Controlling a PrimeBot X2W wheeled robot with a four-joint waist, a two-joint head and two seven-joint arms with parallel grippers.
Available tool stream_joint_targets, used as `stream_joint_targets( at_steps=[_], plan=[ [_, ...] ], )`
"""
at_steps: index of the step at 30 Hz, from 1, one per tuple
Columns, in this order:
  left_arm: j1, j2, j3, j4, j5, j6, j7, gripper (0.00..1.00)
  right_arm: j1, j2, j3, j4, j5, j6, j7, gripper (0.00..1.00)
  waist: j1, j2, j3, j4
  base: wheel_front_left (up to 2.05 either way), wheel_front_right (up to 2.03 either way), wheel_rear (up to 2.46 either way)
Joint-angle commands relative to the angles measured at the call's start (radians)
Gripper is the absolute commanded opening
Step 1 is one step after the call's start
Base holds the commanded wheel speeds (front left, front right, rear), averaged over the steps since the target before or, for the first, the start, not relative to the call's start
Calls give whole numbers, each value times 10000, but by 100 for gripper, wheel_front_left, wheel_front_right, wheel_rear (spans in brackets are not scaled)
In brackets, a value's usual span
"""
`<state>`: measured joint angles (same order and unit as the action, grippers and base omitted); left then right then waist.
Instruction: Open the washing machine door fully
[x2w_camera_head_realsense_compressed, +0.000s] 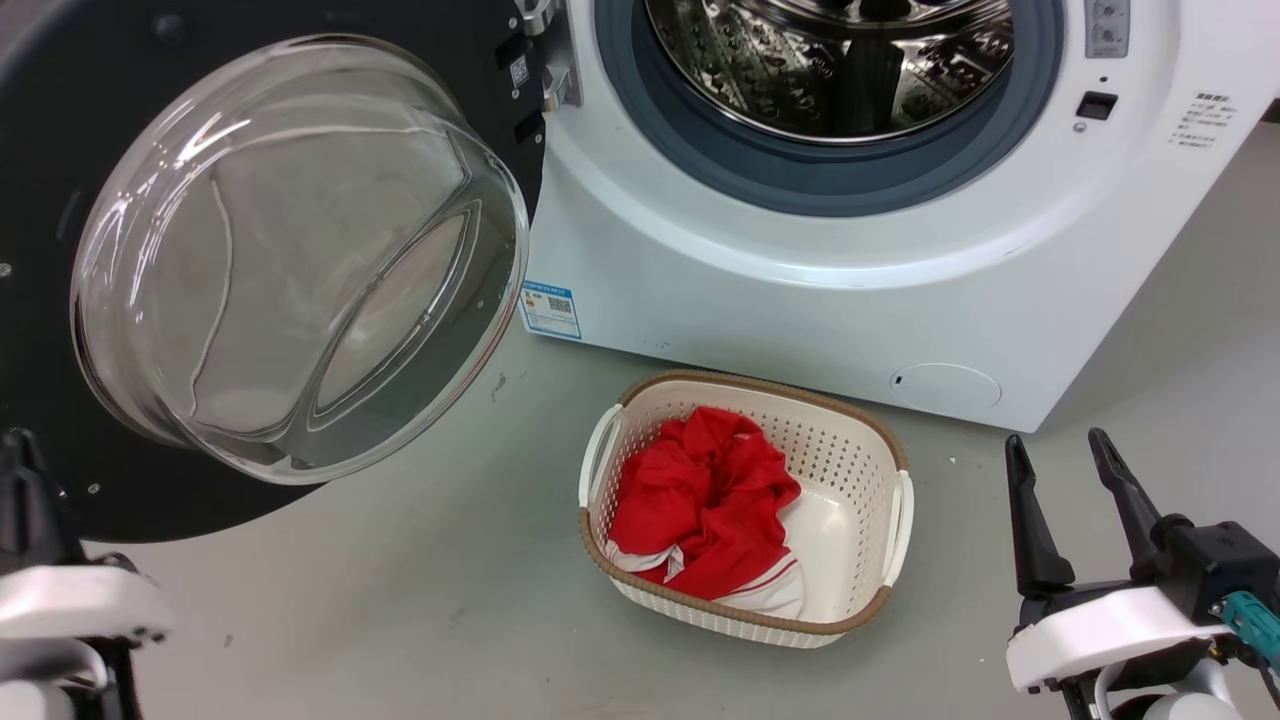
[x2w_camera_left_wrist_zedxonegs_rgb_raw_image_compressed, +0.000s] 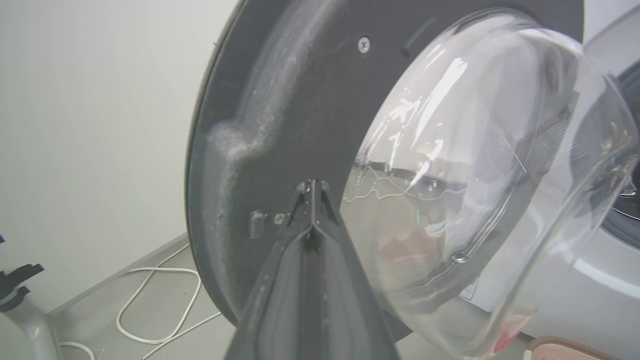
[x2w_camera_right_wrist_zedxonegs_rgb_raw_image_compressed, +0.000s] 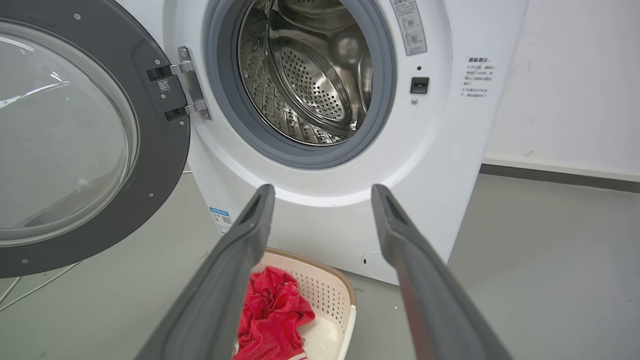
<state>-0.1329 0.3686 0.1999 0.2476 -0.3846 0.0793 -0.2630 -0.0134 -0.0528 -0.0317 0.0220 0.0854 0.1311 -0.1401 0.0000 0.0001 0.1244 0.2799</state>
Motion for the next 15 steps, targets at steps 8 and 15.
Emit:
stream_joint_targets(
  at_steps=[8,15],
  plan=[
    [1031,-721,-979,-1042,545,-94,-24,0,159,36,-32,153,-15,-7,-160,100,0,-1,-419,-368,0,0,0],
    [1195,-1190,-1910,-1273,769,-378,18,0,180,35,-31,234,32,-7,-203,100,0,-1,-623,-858,0,0,0]
  ],
)
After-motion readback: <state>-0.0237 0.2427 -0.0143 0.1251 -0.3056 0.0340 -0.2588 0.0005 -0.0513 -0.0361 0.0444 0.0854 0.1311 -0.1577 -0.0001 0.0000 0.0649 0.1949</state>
